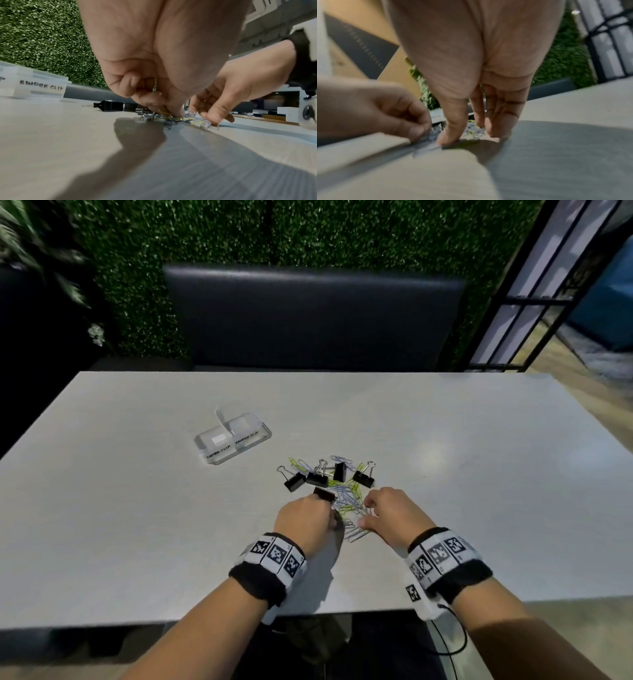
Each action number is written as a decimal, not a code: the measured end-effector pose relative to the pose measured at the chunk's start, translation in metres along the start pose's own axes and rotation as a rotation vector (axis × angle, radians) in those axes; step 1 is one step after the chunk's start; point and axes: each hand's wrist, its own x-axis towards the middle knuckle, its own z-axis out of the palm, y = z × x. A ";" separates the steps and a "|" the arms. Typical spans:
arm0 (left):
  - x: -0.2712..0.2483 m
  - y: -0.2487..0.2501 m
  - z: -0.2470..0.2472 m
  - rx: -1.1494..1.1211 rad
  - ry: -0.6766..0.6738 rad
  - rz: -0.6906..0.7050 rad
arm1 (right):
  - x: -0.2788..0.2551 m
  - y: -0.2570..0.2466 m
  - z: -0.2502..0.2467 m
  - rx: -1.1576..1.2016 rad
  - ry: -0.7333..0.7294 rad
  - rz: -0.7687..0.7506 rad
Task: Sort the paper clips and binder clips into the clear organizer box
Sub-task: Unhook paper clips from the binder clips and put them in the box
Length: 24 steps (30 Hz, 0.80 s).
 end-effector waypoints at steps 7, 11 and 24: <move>-0.005 -0.004 -0.006 -0.112 -0.026 -0.049 | 0.004 -0.001 0.005 -0.094 0.001 -0.064; -0.007 -0.007 -0.012 -0.178 -0.007 -0.084 | -0.002 0.001 0.004 -0.117 0.016 -0.057; -0.013 -0.043 -0.070 -0.399 0.138 -0.168 | -0.001 -0.029 -0.063 0.255 0.123 -0.180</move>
